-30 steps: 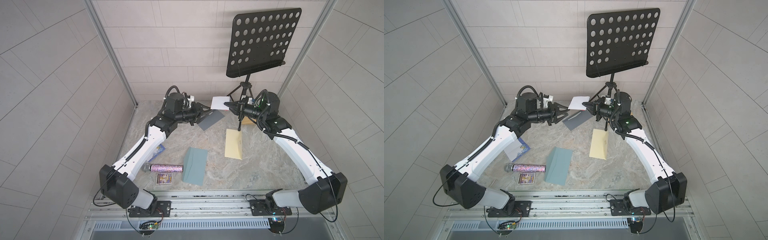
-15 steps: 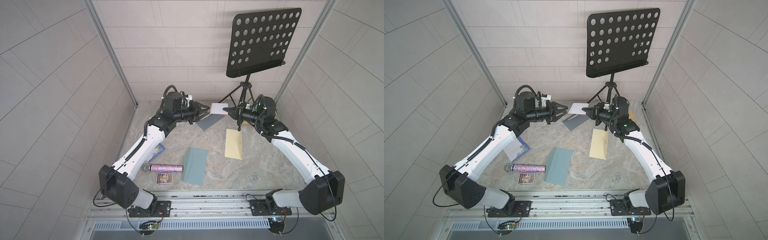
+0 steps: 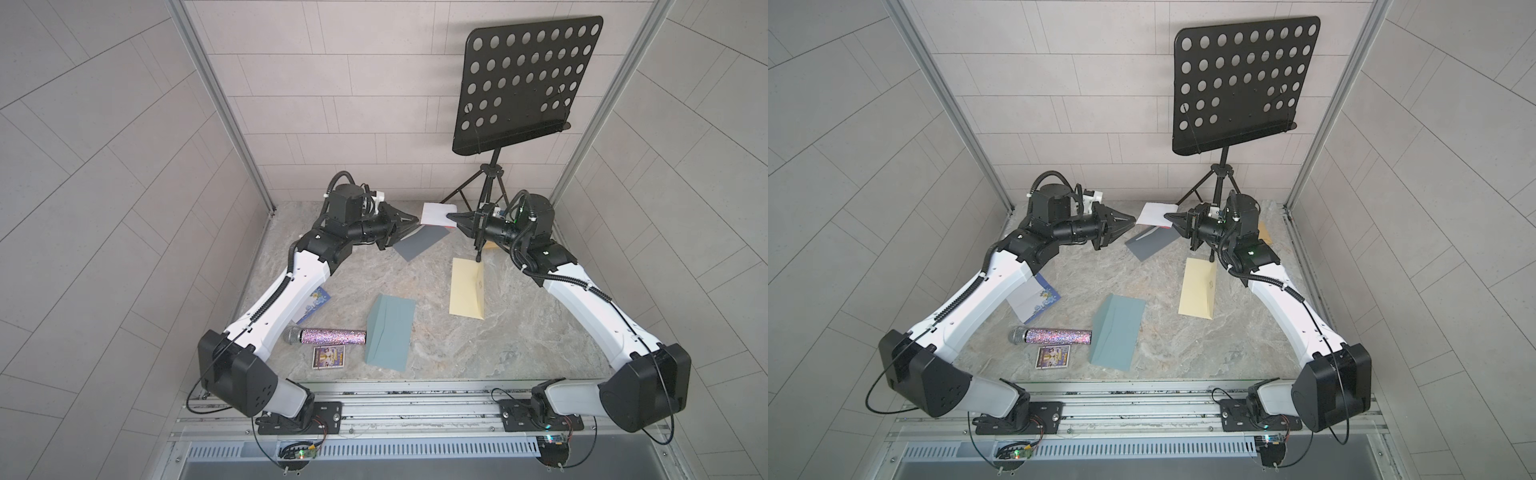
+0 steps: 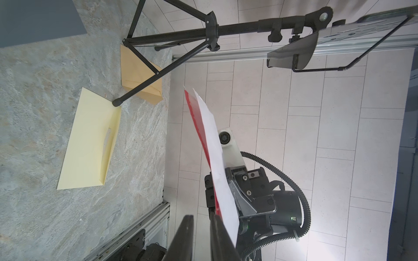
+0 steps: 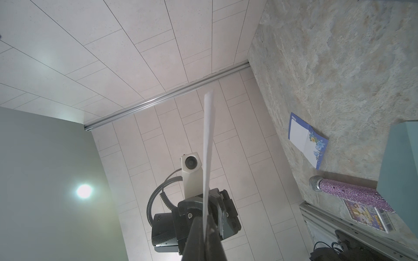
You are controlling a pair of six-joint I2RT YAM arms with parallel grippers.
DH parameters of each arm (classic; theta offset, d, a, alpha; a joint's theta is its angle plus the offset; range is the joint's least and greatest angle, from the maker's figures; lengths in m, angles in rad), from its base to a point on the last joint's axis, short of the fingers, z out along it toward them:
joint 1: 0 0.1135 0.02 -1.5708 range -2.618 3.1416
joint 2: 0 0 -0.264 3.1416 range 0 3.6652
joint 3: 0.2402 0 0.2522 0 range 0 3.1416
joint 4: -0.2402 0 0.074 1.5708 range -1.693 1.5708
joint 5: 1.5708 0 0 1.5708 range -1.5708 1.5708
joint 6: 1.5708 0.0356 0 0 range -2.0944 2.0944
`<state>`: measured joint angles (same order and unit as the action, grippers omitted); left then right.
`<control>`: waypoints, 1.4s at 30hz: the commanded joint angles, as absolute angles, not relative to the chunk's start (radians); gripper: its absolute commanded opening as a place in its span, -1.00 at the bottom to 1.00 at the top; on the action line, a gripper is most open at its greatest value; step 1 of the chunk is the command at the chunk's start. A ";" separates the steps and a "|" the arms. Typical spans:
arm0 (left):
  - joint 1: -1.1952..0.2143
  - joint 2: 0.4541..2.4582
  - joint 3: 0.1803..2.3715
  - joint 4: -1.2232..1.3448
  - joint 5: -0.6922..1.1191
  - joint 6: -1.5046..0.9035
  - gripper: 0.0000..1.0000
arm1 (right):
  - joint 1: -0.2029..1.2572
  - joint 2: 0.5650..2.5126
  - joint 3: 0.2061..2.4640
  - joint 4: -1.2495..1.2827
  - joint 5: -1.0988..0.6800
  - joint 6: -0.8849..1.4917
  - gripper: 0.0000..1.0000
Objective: Take the letter paper out of the envelope
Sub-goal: Unfold the letter paper.
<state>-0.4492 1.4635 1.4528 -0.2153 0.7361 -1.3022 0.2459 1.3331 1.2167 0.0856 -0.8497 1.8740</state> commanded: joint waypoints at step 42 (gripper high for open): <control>-0.498 1.444 1.425 -0.169 0.742 -1.328 -0.73 | 0.248 1.319 1.194 0.156 -0.844 1.941 -1.00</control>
<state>-0.4870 1.4448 1.4319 -0.2100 0.7361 -1.3106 0.2459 1.3277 1.1839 0.1108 -0.8494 1.8904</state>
